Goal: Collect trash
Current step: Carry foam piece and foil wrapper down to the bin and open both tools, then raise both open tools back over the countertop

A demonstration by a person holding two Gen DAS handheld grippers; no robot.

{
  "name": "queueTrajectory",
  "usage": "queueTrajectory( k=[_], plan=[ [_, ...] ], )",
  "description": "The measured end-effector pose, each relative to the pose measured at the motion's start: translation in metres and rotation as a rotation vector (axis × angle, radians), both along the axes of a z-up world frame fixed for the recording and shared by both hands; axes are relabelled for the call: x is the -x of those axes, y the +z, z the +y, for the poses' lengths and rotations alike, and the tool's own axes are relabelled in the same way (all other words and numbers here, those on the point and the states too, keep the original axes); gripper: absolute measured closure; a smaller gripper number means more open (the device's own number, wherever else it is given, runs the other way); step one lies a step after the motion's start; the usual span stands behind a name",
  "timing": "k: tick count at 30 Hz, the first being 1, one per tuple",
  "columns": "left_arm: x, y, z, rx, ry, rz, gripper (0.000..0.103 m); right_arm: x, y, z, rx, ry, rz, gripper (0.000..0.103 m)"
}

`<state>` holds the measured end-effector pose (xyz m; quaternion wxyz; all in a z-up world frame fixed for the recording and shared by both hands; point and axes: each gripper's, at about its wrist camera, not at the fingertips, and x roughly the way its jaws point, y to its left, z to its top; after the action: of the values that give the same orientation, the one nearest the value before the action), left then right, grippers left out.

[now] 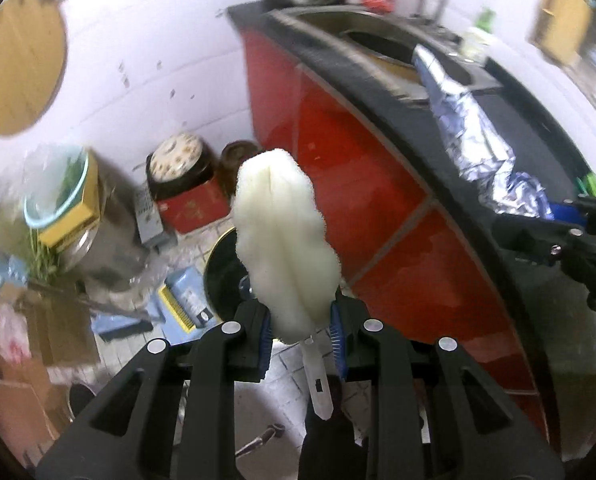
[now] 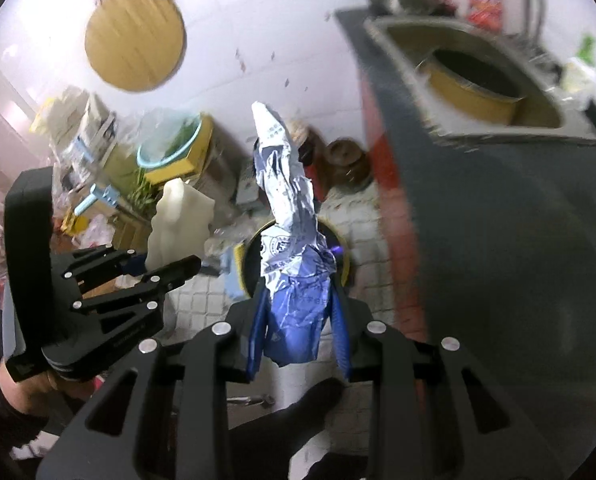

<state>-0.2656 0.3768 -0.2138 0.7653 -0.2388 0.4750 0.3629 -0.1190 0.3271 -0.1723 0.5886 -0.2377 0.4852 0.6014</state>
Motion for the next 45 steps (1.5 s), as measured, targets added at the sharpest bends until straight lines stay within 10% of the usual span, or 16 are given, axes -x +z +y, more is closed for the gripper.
queueTrajectory(
  k=[19,22,25,36,45],
  plan=[
    [0.023,-0.171,0.085,0.178,0.070,0.008,0.078,0.035,-0.180,0.135,0.301,0.090,0.004,0.073],
    [0.023,-0.179,0.091,0.165,0.065,0.018,0.039,0.034,-0.184,0.141,0.310,0.088,0.001,0.032],
    [0.025,-0.180,0.095,0.154,0.069,0.026,0.036,0.032,-0.183,0.141,0.291,0.081,-0.004,0.027],
    [0.012,-0.105,0.074,0.078,-0.005,0.014,0.021,0.006,-0.085,0.082,0.149,0.042,-0.065,0.021],
    [-0.084,0.009,-0.023,-0.028,-0.287,-0.040,0.007,-0.071,0.052,-0.081,-0.010,-0.237,-0.177,0.009]
  ],
)
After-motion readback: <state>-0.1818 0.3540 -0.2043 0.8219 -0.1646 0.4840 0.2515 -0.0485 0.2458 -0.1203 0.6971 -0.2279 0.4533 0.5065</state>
